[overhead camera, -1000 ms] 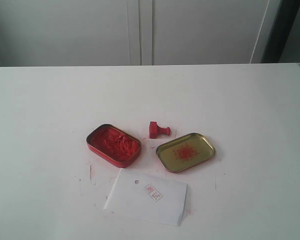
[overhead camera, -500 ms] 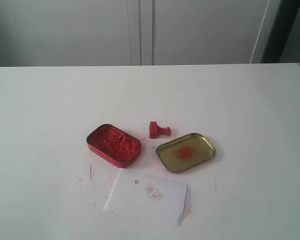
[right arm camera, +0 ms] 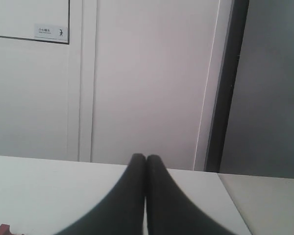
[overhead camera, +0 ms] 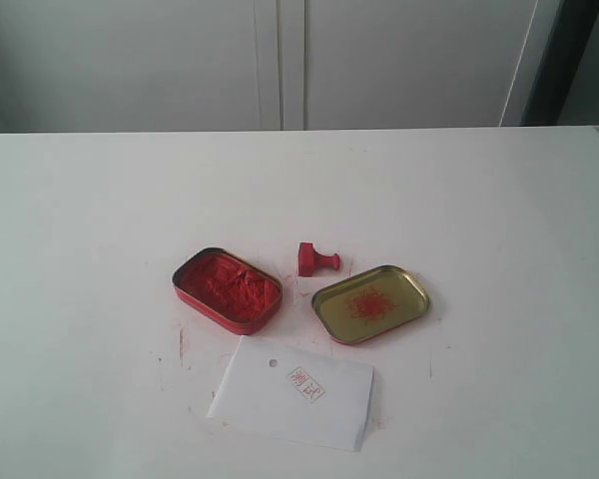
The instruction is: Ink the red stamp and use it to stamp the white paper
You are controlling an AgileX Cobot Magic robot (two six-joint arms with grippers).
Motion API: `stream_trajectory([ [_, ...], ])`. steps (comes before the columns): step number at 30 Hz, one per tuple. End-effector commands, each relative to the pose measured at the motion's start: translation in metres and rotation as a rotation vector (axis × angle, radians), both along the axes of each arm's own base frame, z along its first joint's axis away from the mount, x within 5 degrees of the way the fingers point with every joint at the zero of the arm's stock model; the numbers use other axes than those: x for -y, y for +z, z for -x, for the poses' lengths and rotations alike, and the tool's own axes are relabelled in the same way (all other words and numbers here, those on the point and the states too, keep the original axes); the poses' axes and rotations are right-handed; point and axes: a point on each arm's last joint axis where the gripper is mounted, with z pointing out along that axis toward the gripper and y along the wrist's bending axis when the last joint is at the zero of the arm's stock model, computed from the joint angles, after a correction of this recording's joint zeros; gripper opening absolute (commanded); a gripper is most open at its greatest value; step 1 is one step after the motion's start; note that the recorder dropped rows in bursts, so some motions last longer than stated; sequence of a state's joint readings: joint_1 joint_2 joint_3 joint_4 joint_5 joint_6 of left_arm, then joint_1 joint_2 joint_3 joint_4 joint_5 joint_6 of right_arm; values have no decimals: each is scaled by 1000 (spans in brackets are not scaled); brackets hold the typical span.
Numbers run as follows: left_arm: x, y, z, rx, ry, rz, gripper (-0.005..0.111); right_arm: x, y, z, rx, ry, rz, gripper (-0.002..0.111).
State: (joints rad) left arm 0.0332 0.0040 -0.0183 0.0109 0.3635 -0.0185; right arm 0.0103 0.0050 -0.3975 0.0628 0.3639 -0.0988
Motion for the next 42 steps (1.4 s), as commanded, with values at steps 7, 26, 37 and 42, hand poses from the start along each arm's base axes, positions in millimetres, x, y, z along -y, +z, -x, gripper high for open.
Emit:
stream_trajectory([
  [7,1,-2,0,-3,-8,6,0,0,1,1,18,35,18,0],
  [26,1,-2,0,-3,-8,6,0,-2,-103,-33,-227,31,24,0],
  [37,1,-2,0,-3,-8,6,0,-2,-126,-33,-369,37,30,0],
  [42,1,-2,0,-3,-8,6,0,-2,-126,-33,-369,37,30,0],
])
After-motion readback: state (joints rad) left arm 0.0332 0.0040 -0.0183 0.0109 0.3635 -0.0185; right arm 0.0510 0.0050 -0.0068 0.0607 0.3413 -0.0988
